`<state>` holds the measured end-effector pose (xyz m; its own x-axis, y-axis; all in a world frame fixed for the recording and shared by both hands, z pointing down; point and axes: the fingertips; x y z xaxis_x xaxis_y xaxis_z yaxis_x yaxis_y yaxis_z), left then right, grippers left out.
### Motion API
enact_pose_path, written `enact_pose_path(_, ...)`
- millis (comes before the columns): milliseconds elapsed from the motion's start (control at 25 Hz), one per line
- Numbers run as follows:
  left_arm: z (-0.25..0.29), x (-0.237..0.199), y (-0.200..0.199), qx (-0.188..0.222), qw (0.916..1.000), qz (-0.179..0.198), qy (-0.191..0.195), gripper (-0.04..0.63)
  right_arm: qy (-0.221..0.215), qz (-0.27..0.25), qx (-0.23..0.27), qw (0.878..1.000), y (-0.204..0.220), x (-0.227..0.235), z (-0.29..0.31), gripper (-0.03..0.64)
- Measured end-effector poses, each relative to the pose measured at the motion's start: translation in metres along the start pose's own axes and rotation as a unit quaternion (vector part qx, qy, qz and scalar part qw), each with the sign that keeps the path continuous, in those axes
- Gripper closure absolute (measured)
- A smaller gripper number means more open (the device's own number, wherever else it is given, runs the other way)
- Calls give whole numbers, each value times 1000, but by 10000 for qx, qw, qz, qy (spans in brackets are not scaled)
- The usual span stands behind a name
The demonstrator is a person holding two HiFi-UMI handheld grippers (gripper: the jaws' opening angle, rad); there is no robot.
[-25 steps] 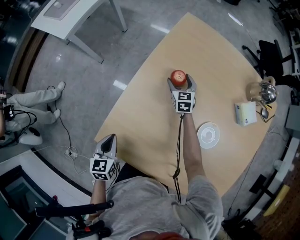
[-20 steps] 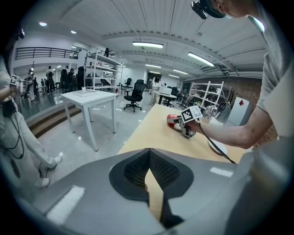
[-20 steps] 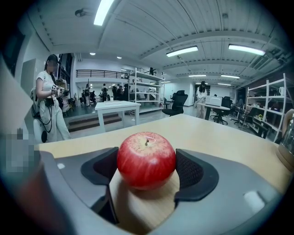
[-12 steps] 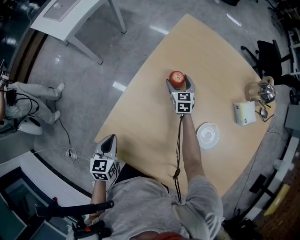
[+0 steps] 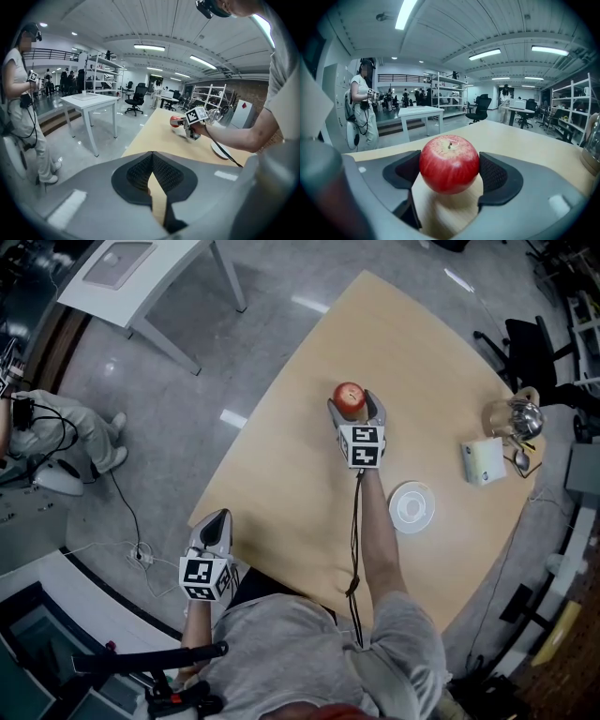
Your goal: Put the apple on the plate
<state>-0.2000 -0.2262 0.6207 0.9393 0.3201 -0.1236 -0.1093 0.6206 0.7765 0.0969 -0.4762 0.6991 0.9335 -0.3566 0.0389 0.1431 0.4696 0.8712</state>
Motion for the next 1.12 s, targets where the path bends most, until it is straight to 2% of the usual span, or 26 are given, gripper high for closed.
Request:
enact_pose_path(400, -3, 8, -7, 145, 9996, 112, 214, 575, 138, -44, 120, 9998, -13, 3, -31, 224)
enact_pose_path(1120, -14, 30, -19, 446, 9969, 268, 596, 575, 417, 36, 396, 9983, -38, -7, -126, 224)
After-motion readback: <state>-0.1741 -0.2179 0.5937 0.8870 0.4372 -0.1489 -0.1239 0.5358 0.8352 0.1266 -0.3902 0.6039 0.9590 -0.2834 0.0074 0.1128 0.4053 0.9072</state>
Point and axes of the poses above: the fingertips, and each gripper's own axes: z forward along the fingers, x to its right, y out of its underside, and after that the axes turned 5 degrees about -y, right-handed
